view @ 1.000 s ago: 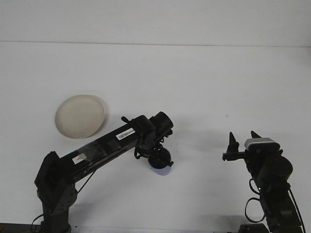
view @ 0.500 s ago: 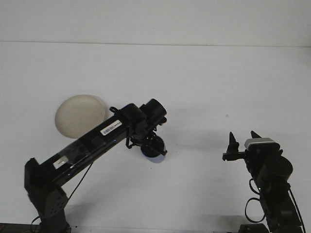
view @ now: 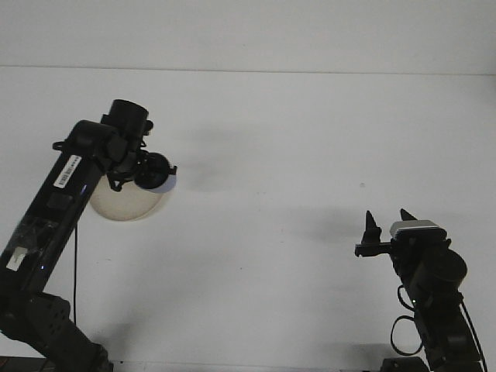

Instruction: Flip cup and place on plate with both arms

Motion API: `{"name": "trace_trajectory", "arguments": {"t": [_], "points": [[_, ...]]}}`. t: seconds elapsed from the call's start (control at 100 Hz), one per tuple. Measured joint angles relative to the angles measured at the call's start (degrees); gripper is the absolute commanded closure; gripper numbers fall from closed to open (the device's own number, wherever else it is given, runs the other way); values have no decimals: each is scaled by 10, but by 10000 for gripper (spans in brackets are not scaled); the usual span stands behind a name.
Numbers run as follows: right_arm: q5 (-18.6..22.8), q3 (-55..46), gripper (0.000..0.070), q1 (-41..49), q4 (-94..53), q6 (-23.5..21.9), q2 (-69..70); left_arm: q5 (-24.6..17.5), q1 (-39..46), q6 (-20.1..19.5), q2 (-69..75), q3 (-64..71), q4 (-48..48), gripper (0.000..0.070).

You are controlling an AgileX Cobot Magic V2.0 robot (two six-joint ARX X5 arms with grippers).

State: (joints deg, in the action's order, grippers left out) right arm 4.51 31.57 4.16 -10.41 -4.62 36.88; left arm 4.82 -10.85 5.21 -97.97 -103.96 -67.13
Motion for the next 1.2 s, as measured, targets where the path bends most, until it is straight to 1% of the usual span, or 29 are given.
{"name": "trace_trajectory", "arguments": {"t": [0.17,0.31,0.44,0.66,0.98,1.08,1.2], "points": [[0,0,204,0,0,0,0,22,66,-4,-4,0,12,690],[0,0,204,0,0,0,0,24,109,-9,-10,0,13,690],[0,0,204,0,0,0,0,24,131,-12,-23,0,22,690],[0,0,204,0,0,0,0,24,147,-12,-66,0,27,688],[0,0,204,0,0,0,0,23,147,-12,-129,0,31,686],[0,0,204,0,0,0,0,12,148,-13,-141,0,33,685],[0,0,204,0,0,0,0,11,148,-13,-154,0,33,684]]}}
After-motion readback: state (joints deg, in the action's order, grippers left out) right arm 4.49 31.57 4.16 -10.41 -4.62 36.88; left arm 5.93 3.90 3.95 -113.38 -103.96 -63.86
